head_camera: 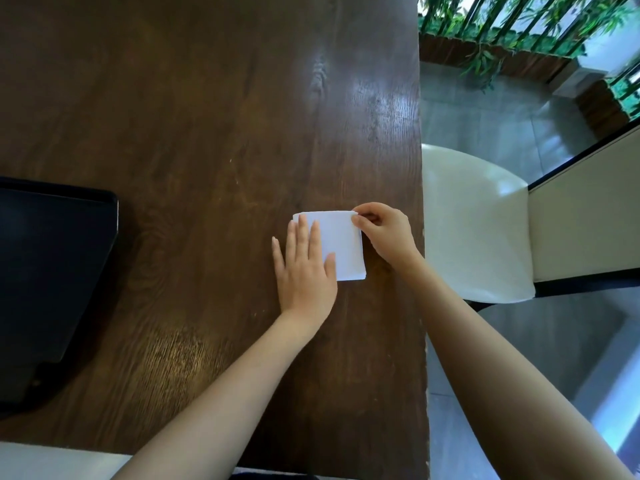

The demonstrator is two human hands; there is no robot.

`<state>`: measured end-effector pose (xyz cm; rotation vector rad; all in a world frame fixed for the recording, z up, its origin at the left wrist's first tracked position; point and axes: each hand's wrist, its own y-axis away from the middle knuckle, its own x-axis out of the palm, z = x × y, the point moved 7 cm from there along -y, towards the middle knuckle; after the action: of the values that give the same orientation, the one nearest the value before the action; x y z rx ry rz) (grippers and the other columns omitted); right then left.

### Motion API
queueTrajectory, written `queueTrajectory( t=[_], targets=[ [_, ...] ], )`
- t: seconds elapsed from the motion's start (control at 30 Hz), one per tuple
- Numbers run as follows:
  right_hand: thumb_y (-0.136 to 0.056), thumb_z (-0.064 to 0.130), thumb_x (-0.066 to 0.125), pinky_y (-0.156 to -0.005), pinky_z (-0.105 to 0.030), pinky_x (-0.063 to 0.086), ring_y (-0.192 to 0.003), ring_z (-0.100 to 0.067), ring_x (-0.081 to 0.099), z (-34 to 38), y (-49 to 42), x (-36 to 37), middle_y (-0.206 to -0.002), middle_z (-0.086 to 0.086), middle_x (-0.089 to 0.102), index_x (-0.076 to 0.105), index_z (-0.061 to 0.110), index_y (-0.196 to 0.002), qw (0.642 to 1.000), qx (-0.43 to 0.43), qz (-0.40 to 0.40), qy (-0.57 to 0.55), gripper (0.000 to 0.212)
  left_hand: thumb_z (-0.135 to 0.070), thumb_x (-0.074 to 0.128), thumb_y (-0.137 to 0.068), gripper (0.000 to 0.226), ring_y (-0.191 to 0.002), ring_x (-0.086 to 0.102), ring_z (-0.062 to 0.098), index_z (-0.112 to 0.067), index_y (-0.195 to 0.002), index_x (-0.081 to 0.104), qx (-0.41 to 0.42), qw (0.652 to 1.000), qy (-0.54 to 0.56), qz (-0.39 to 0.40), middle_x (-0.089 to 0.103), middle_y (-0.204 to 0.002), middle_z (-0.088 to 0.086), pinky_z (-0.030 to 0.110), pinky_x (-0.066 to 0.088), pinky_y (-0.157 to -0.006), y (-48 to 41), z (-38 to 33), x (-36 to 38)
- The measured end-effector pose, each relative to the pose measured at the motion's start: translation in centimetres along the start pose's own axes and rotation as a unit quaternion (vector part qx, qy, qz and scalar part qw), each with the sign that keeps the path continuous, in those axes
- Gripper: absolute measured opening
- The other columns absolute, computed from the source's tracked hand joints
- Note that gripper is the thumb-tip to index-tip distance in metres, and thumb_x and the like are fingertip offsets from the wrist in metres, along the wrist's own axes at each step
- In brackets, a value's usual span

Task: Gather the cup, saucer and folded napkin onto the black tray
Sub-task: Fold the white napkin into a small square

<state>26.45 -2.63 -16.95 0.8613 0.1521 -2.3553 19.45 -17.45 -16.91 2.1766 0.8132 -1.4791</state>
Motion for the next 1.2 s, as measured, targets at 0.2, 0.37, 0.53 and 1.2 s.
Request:
queueTrajectory(
  t=[0.2,0.37,0.53,1.2],
  targets=[
    [-0.096,0.018,0.046,-0.091,-0.023,0.044,-0.107,-0.014,0.057,0.8,0.8,0.1,-0.120,-0.004,0.064,0.063,0.011,-0.116,0.999,-0.005,-0.032,0.002,0.027,-0.048,-0.002,-0.091,0.067,-0.145,-0.004,0.028,-0.011,-0.148,0.000,0.001,0.992,-0.121,0.027,0.000,-0.158,0.012,0.047,-0.003,-0.115,0.2,0.2,2.2],
    [-0.100,0.033,0.018,-0.119,-0.031,-0.002,-0.146,-0.012,0.004,2.7,3.9,3.0,-0.157,0.003,0.012,0.021,0.017,-0.148,0.959,-0.169,0.032,0.226,0.050,-0.046,-0.004,-0.093,0.063,-0.144,-0.010,0.028,-0.011,-0.145,-0.009,0.000,0.992,-0.124,0.036,-0.007,-0.157,0.013,0.050,-0.005,-0.114,0.2,0.1,2.6],
    [-0.101,0.038,0.013,-0.118,-0.031,-0.010,-0.144,-0.009,-0.012,0.5,4.2,4.4,-0.155,0.007,-0.011,-0.003,0.022,-0.148,0.925,-0.162,0.077,0.335,0.053,-0.039,0.007,-0.097,0.056,-0.144,-0.011,0.022,-0.016,-0.146,-0.006,0.009,0.995,-0.092,0.040,-0.013,-0.154,0.004,0.048,-0.003,-0.116,0.0,0.8,2.4],
    [-0.100,0.039,0.011,-0.118,-0.031,-0.008,-0.143,-0.008,-0.013,0.1,4.1,4.8,-0.160,0.003,-0.001,0.002,0.021,-0.150,0.925,-0.147,0.064,0.345,0.054,-0.037,0.002,-0.096,0.055,-0.145,-0.009,0.018,-0.016,-0.146,-0.008,0.082,0.987,-0.134,0.033,-0.006,-0.158,0.002,0.047,-0.001,-0.118,-4.4,0.4,2.4]
  ],
)
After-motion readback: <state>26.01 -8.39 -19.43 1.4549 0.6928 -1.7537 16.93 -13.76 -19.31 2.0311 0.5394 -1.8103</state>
